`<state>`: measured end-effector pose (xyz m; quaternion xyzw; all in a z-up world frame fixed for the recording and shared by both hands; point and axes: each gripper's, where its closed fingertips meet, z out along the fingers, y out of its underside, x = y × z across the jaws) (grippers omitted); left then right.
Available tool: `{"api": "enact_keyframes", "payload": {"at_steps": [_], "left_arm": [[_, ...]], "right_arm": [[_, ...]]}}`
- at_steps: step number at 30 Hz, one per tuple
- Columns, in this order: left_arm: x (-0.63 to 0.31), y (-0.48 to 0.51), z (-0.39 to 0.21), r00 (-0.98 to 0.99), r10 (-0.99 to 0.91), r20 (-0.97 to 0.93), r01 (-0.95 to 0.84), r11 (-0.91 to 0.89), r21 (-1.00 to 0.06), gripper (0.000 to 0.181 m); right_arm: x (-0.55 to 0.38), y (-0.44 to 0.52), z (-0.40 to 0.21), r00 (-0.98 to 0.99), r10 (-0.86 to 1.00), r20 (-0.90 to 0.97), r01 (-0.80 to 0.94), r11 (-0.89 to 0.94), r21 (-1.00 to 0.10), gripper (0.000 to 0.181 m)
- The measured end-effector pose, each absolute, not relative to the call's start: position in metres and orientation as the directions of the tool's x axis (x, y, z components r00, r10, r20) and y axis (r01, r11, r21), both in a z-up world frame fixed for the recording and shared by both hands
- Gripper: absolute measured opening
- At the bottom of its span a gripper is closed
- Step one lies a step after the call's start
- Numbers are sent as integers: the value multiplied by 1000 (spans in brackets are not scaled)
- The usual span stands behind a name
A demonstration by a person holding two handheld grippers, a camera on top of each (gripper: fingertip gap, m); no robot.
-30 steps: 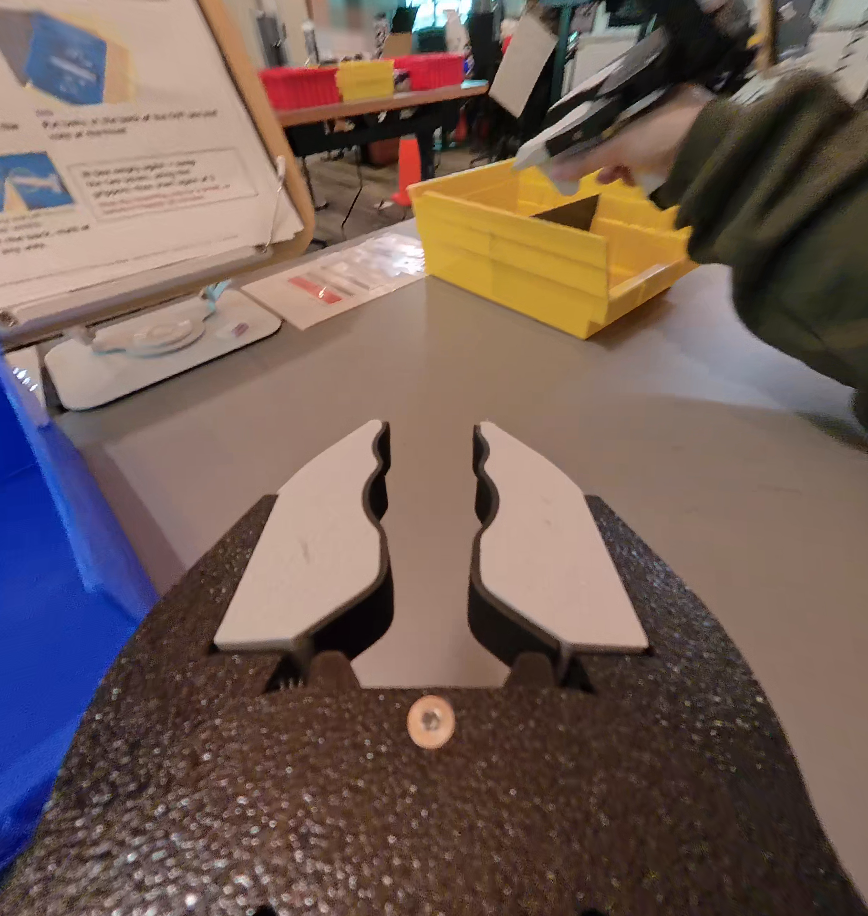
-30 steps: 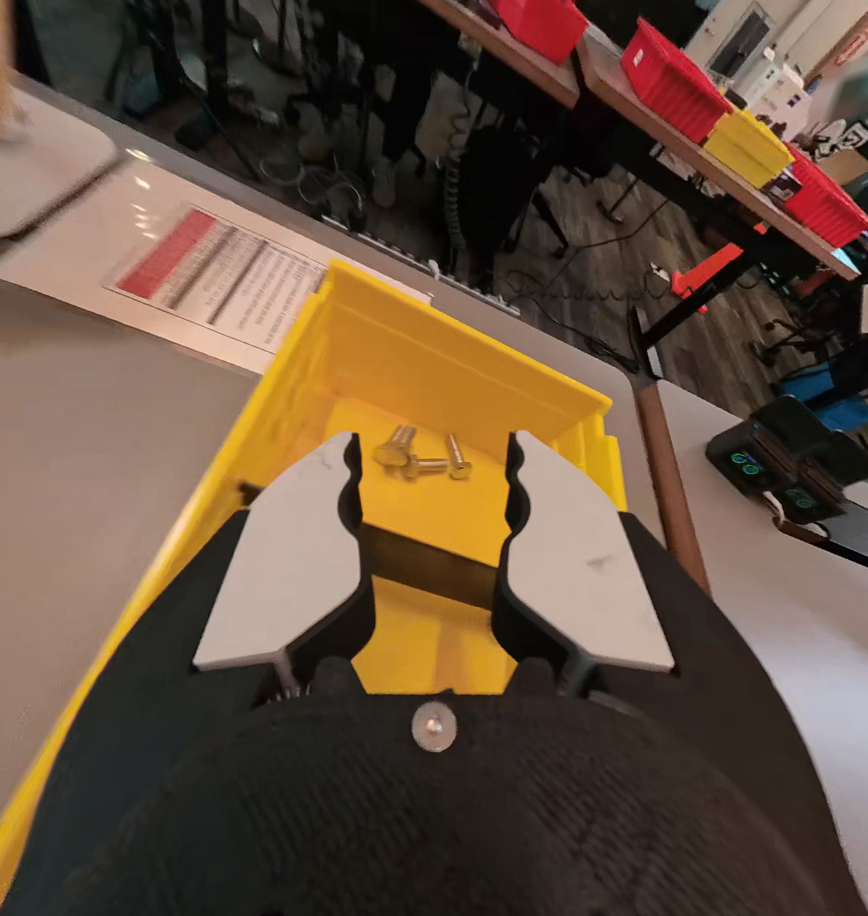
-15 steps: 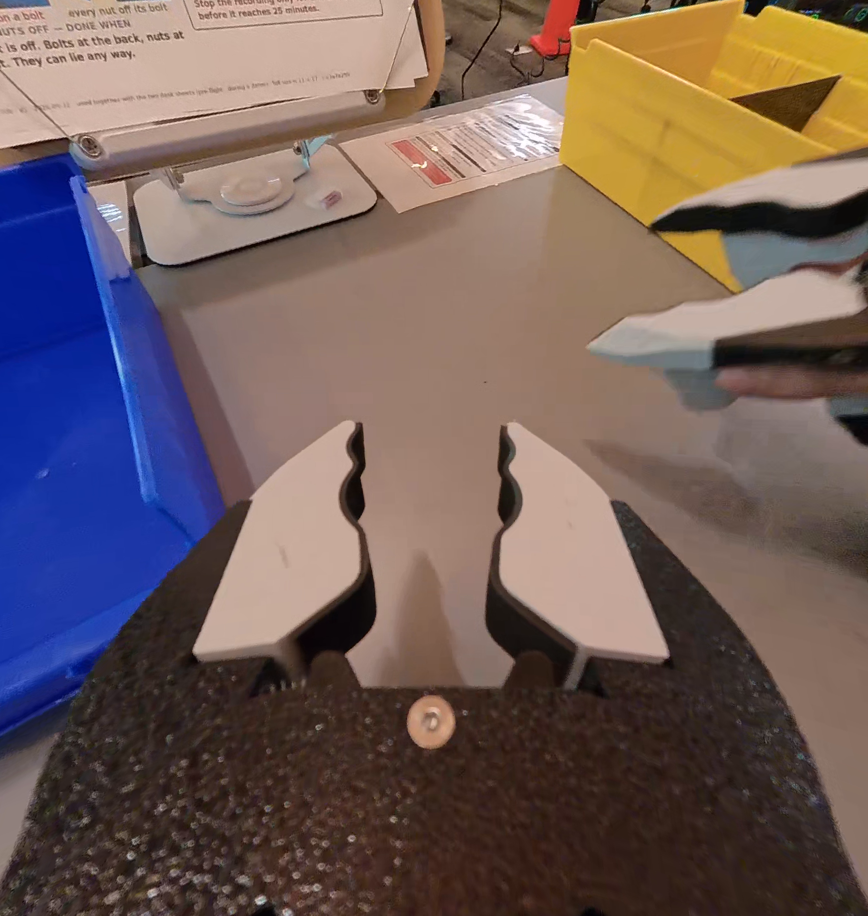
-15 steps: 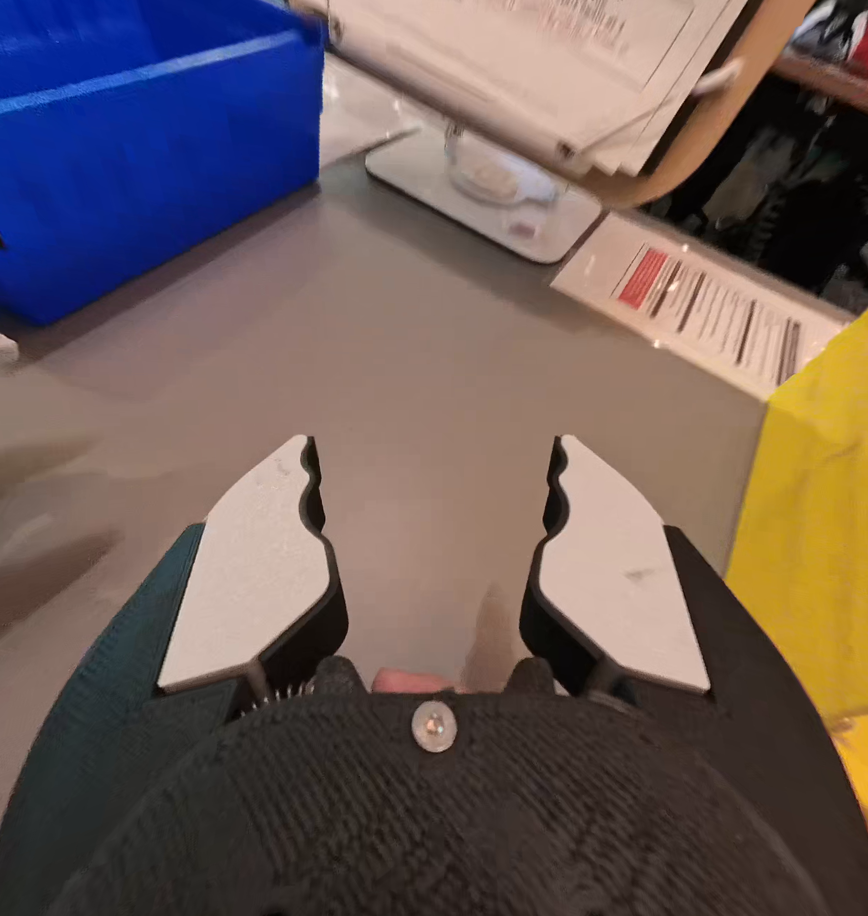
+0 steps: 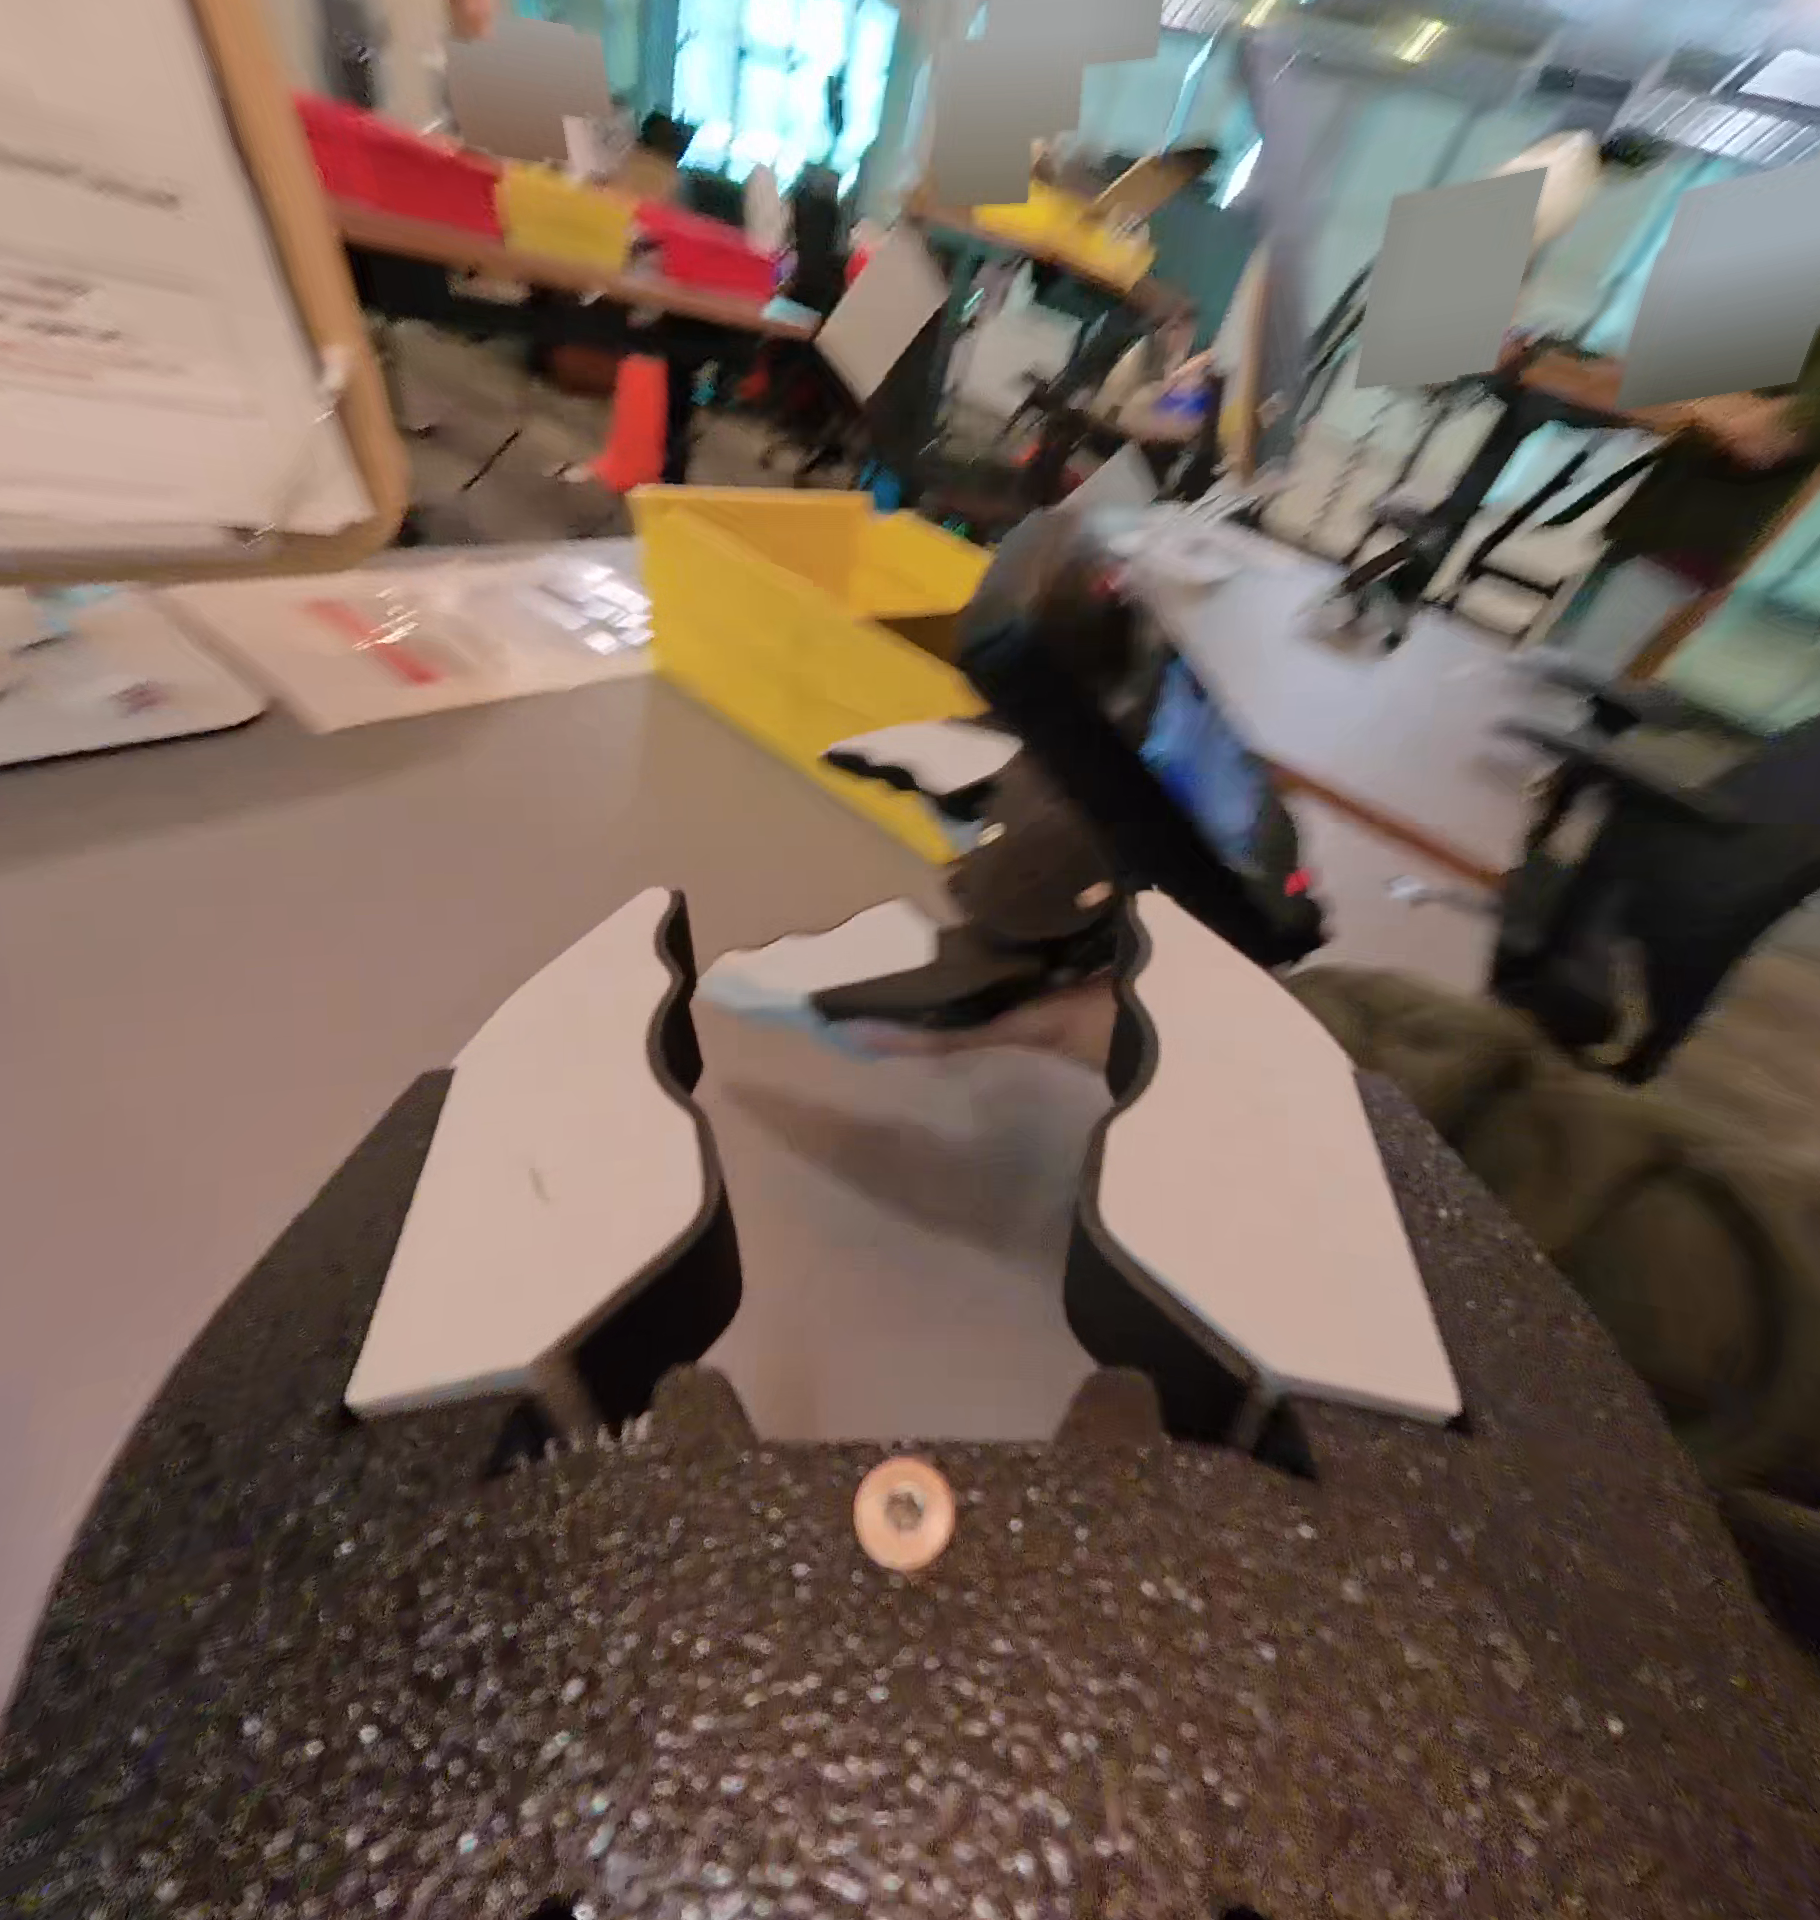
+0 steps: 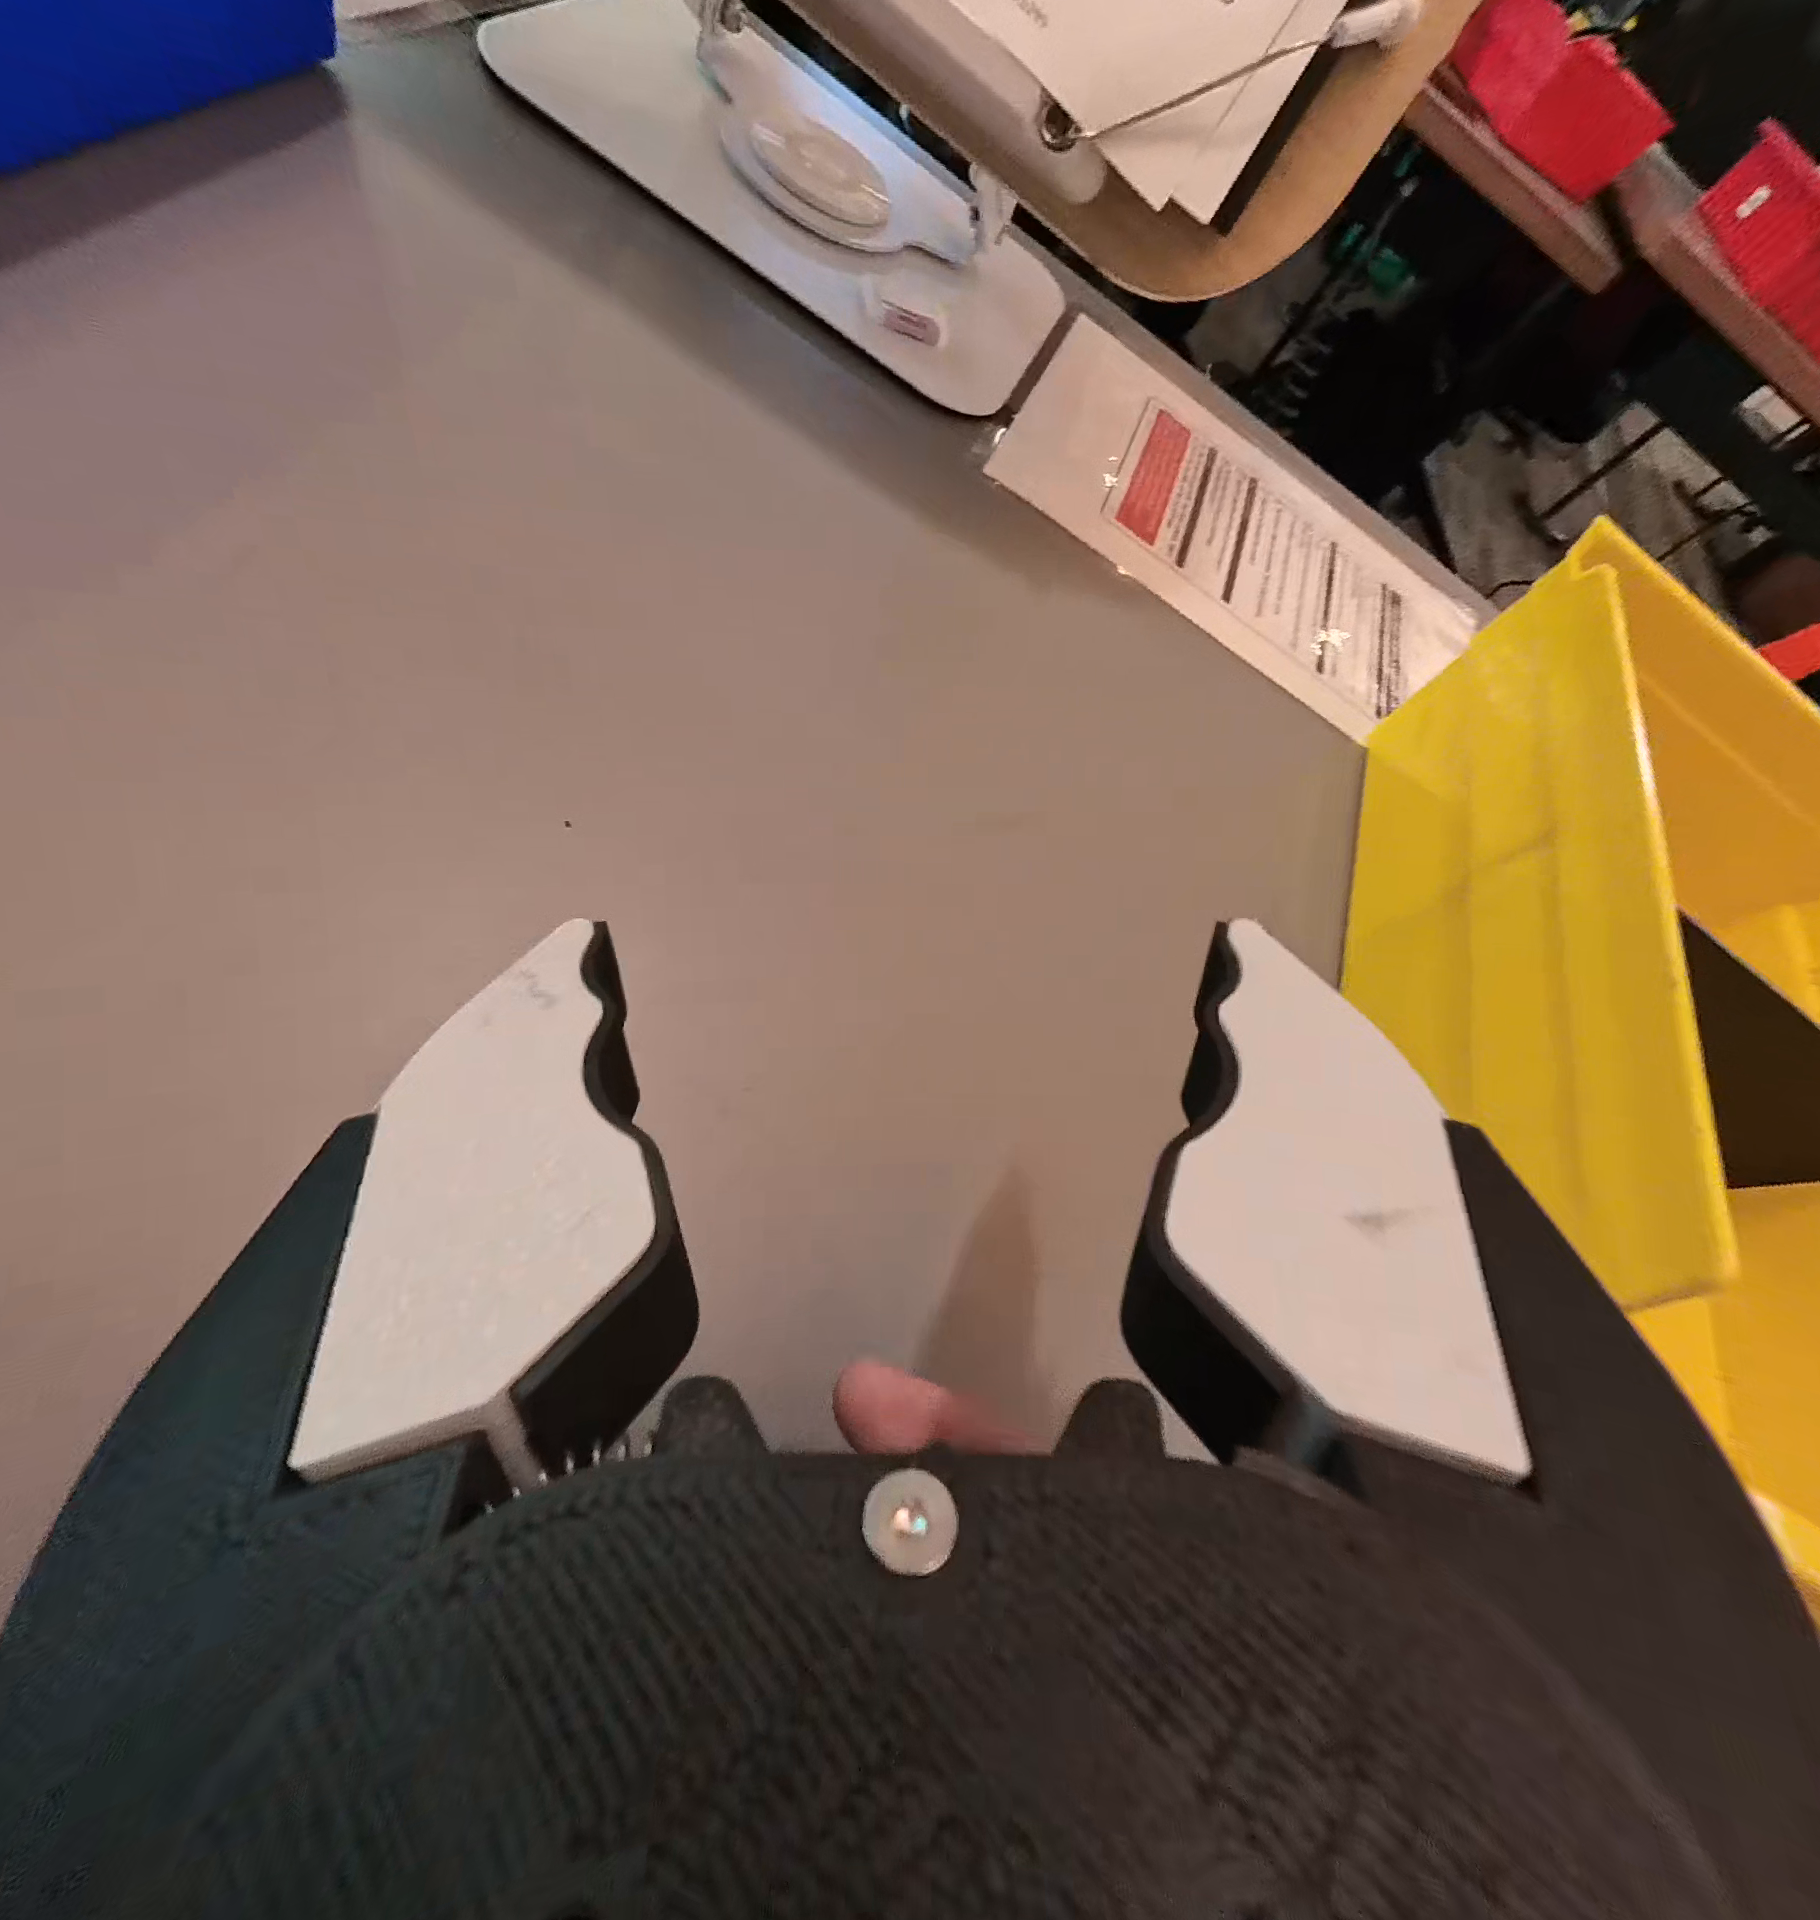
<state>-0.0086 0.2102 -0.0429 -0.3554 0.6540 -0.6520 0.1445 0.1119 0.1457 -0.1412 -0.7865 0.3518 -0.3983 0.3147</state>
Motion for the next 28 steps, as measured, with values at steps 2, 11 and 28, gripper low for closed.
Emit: {"api": "enact_keyframes", "payload": {"at_steps": [2,11,28], "left_arm": [[-17,197,-29,-747,-592,301,-263,-153,-953,77],[-17,166,-52,-685,-650,330,-347,-107,-932,91],[-19,157,-66,-670,-673,313,-394,-35,-918,92]], "right_arm": [[112,146,-139,425,-797,429,-293,-569,-768,105],[107,163,-136,430,-773,467,-262,-602,-754,104],[106,156,-138,402,-747,530,-247,-646,-722,97]]}}
